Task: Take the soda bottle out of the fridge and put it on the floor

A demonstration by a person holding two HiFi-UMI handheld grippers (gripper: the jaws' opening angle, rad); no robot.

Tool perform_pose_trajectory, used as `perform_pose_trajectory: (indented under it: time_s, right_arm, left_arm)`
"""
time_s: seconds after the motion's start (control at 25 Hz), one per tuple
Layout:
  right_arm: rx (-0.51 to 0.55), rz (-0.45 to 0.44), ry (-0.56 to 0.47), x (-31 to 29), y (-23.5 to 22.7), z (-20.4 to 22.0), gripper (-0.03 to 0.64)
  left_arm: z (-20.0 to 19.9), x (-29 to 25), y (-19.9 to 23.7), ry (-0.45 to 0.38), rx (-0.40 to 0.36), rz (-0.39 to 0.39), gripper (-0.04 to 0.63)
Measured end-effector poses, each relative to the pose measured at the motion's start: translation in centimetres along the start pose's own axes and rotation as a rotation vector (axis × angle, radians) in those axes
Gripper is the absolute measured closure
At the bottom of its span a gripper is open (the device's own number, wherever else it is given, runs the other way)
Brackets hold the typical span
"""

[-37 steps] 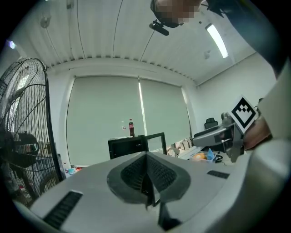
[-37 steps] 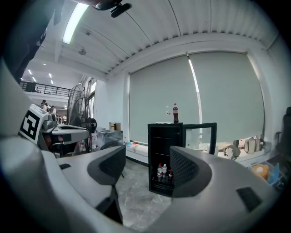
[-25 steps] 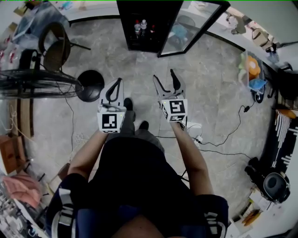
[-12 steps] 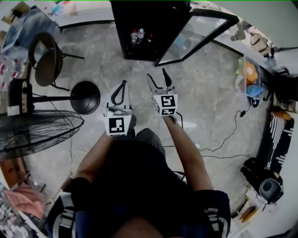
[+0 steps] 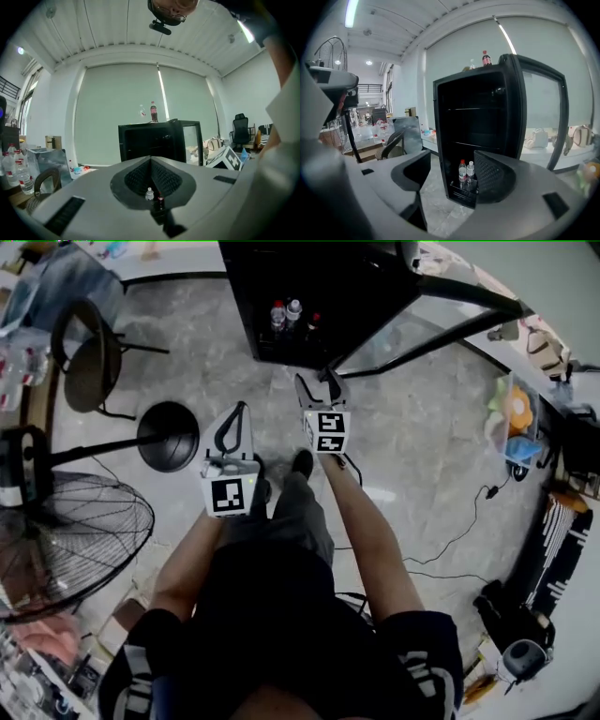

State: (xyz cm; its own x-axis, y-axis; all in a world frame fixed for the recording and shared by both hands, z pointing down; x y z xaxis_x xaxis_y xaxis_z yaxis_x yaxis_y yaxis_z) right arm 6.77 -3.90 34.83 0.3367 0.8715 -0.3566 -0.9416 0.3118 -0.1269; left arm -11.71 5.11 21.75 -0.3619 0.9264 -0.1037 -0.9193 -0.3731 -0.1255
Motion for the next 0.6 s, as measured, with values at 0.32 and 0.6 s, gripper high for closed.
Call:
perform_pose_trajectory:
  time_s: [0.32,0.6]
  right_arm:
    - [-0.035,0.03,0.05,-10.8,-6.6,8.6,0.331]
    - [-0.058,0.088,0.053,-17.7,-10.1,14.4,0.334]
  left_arm:
    - [6.8,-6.0,0.2,0.031,-0.01,-0.092,0.571]
    - [13.0,-9.3,1.2,0.054,-0.022,-0.095,0.571]
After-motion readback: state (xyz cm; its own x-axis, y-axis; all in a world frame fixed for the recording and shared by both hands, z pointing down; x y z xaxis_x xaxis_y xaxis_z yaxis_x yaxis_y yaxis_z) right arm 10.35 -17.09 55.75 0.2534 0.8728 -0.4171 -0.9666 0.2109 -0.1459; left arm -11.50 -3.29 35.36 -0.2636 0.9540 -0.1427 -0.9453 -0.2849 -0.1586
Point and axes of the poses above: the fingertips, and each gripper's own axes: x backward along the fingers, y to its left, z out of its underside, the point moved 6 cm from there along x, backward along the fingers, and after that the axes turned 5 degrees about -x, right-handed, at the moved point
